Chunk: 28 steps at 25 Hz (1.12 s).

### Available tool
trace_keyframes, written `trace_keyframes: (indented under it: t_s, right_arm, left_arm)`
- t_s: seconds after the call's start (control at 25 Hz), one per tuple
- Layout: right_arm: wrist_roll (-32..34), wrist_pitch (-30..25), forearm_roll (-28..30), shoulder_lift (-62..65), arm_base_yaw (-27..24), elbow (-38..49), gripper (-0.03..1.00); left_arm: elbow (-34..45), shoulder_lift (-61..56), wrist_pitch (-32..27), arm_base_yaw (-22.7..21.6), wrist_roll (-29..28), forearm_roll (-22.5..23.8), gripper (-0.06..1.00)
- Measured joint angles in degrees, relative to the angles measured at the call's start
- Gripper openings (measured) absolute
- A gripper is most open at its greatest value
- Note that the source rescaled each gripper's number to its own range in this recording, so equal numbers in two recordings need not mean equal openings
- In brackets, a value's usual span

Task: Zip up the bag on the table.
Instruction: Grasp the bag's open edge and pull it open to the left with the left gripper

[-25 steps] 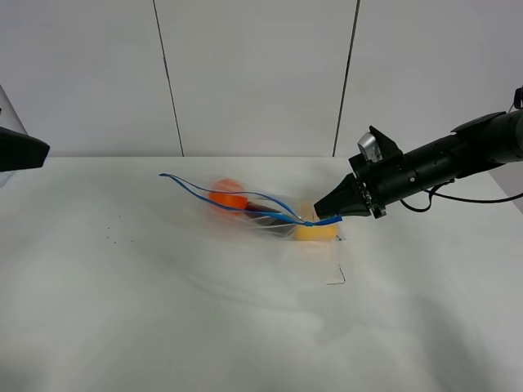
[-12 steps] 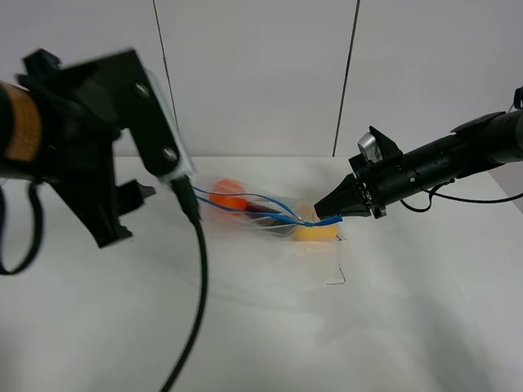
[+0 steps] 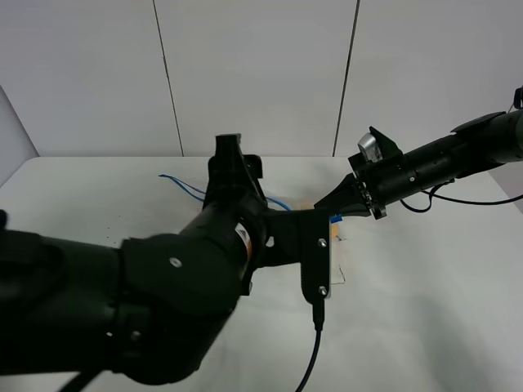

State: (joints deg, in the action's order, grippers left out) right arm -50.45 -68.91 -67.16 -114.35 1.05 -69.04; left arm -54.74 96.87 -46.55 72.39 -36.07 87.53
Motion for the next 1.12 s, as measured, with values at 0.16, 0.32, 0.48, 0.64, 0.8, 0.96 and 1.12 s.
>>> trace_keyframes:
  t_s: [0.16, 0.32, 0.48, 0.64, 0.8, 0.96, 1.12]
  right_arm:
    - [0.05, 0.0, -0.18, 0.0, 0.0, 0.0, 0.0]
    - [0.15, 0.0, -0.58, 0.0, 0.0, 0.0, 0.0]
    - [0.15, 0.0, -0.73, 0.0, 0.0, 0.0, 0.0]
    - [0.15, 0.0, -0.73, 0.0, 0.0, 0.0, 0.0]
    - [0.15, 0.0, -0.73, 0.0, 0.0, 0.0, 0.0]
    - [0.15, 0.0, -0.73, 0.0, 0.0, 0.0, 0.0]
    - [0.15, 0.0, -0.76, 0.0, 0.0, 0.0, 0.0]
  left_arm:
    - [0.0, 3.67, 0.76, 1.87, -6.57, 7.11, 0.73]
    - [0.0, 6.26, 3.34, 2.23, -11.95, 11.18, 0.73]
    - [-1.1, 9.87, 4.3, 2.09, -14.32, 11.52, 0.73]
    - [-4.71, 12.72, 4.53, 0.78, -14.84, 11.6, 0.73]
    - [-6.7, 13.19, 6.46, -1.21, -14.97, 11.99, 0.73]
    - [-6.85, 13.42, 8.46, -3.25, -15.09, 11.98, 0.73]
    - [-6.92, 13.55, 9.47, -3.65, -15.09, 11.98, 0.68]
